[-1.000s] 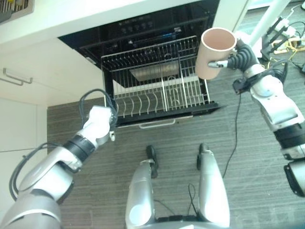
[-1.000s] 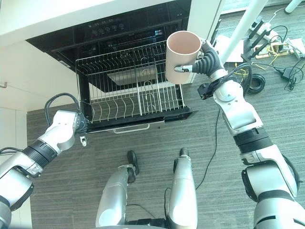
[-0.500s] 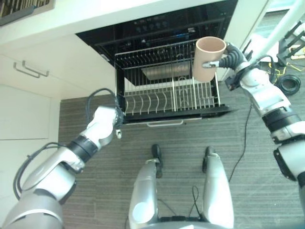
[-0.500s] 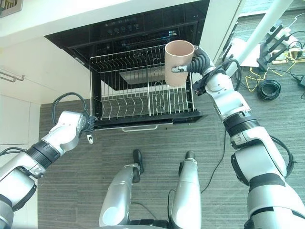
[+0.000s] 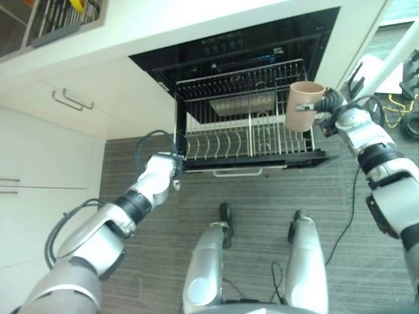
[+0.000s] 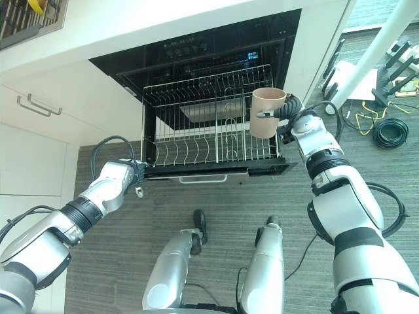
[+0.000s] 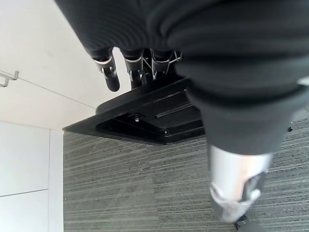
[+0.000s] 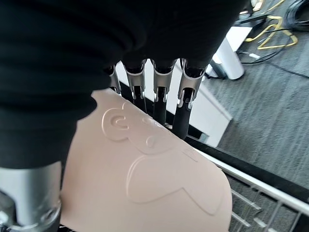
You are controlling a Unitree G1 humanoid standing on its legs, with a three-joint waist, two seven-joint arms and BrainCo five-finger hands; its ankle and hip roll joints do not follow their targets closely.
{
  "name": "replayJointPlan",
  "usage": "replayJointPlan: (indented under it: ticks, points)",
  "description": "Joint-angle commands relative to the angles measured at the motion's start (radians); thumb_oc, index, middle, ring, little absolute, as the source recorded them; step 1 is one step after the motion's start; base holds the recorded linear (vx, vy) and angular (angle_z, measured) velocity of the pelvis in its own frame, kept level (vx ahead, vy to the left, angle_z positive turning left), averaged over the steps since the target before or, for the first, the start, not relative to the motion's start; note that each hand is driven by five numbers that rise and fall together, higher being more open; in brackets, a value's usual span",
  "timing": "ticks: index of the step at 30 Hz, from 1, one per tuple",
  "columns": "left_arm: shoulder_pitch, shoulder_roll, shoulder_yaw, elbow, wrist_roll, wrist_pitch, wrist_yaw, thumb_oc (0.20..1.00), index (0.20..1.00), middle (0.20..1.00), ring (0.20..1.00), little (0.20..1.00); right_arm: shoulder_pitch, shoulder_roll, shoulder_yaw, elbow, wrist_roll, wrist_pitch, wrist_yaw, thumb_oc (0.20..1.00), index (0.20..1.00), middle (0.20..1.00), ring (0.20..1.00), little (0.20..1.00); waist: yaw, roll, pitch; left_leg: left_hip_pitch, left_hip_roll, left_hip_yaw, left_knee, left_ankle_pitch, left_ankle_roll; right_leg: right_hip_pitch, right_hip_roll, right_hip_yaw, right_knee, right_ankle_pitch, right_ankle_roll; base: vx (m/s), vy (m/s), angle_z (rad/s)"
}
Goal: Place the dishes in the dishwasher.
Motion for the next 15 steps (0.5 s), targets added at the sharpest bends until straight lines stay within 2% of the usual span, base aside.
replayJointPlan:
  ticks: [1, 2, 3, 4, 5, 15]
  points:
    - [0.382, 0.021, -0.19, 0.041, -0.115, -0.063, -0.108, 1.0, 1.0, 1.0, 1.0, 1.0, -0.13, -0.013, -0.004, 0.06, 0.015, -0.037, -0.003, 0.2, 0.2, 0.2, 0.2, 0.2, 0.069, -0.063, 0.019, -0.037, 0.036, -0.065, 0.145, -0.191, -0.006, -0.034, -0.02, 0.008, -0.101, 0.027, 0.03, 0.11, 0.06, -0.01]
    - [0.39, 0.019, -0.189, 0.045, -0.131, -0.069, -0.089, 1.0, 1.0, 1.0, 1.0, 1.0, -0.132, -0.018, 0.005, 0.075, 0.002, -0.025, -0.001, 0.2, 0.2, 0.2, 0.2, 0.2, 0.071, -0.057, 0.016, -0.033, 0.034, -0.067, 0.155, -0.218, -0.007, -0.031, -0.021, 0.011, -0.087, -0.002, 0.033, 0.11, 0.068, -0.02]
    - [0.392, 0.015, -0.19, 0.044, -0.129, -0.068, -0.082, 1.0, 1.0, 1.0, 1.0, 1.0, -0.131, -0.02, 0.008, 0.09, 0.0, -0.019, -0.004, 0.2, 0.2, 0.2, 0.2, 0.2, 0.073, -0.053, 0.017, -0.039, 0.033, -0.067, 0.159, -0.219, -0.006, -0.037, -0.022, 0.012, -0.082, -0.002, 0.032, 0.02, 0.054, -0.02]
    - [0.394, 0.015, -0.189, 0.042, -0.13, -0.069, -0.08, 1.0, 1.0, 1.0, 1.0, 1.0, -0.131, -0.022, 0.008, 0.102, -0.016, -0.015, -0.006, 0.2, 0.2, 0.2, 0.2, 0.2, 0.073, -0.051, 0.022, -0.055, 0.031, -0.063, 0.161, -0.194, -0.003, -0.051, -0.023, 0.011, -0.085, 0.021, 0.025, 0.02, 0.029, 0.04]
    - [0.397, 0.014, -0.19, 0.044, -0.132, -0.072, -0.078, 1.0, 1.0, 1.0, 1.0, 1.0, -0.129, -0.024, 0.011, 0.108, -0.023, -0.012, -0.008, 0.2, 0.2, 0.2, 0.2, 0.2, 0.075, -0.049, 0.017, -0.048, 0.031, -0.066, 0.169, -0.223, -0.006, -0.045, -0.023, 0.013, -0.072, -0.008, 0.03, 0.02, 0.021, 0.08]
    - [0.424, 0.004, -0.193, 0.063, -0.133, -0.094, -0.02, 1.0, 1.0, 1.0, 1.0, 1.0, -0.137, -0.012, 0.041, 0.151, -0.038, -0.025, -0.009, 0.2, 0.2, 0.2, 0.2, 0.2, 0.087, -0.043, 0.025, -0.089, 0.028, -0.068, 0.193, -0.224, 0.004, -0.081, -0.021, 0.014, -0.037, -0.016, 0.017, 0.02, 0.006, 0.02]
